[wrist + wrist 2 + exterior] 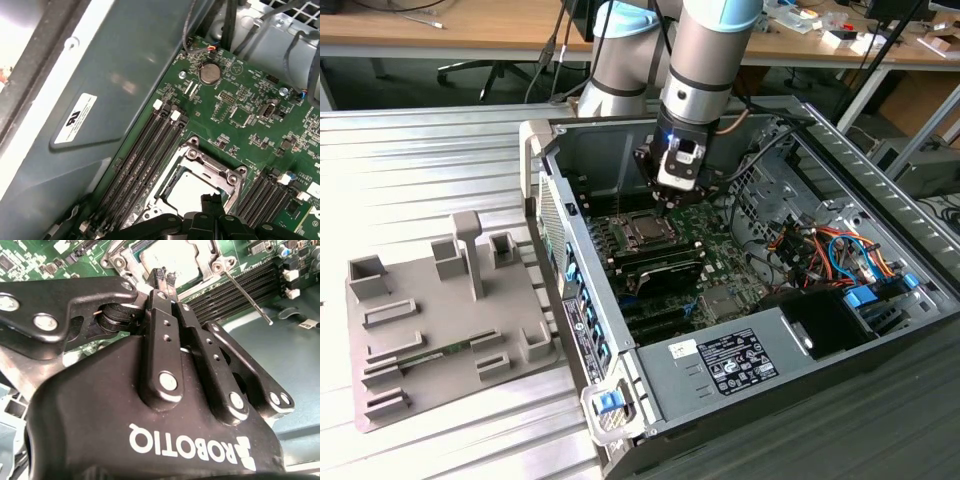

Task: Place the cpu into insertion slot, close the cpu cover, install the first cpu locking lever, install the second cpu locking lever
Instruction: 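Install the first cpu locking lever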

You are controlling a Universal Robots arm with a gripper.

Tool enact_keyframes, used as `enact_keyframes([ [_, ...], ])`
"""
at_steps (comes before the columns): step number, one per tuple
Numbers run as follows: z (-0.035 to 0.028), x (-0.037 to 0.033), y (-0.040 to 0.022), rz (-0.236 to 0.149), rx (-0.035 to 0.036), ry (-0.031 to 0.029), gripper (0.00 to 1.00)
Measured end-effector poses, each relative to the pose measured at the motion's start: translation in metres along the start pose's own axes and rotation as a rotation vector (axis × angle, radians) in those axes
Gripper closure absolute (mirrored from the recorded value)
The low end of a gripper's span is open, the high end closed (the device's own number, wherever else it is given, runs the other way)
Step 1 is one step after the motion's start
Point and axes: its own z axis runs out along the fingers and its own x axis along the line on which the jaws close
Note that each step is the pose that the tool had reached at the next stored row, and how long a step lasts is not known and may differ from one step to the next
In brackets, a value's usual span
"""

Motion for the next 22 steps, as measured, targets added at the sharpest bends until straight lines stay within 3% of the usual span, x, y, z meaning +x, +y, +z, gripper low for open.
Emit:
enact_keyframes([
  [22, 0.0000, 0.0000, 0.0000, -0.198, -0.0086, 0.0026, 0.89],
])
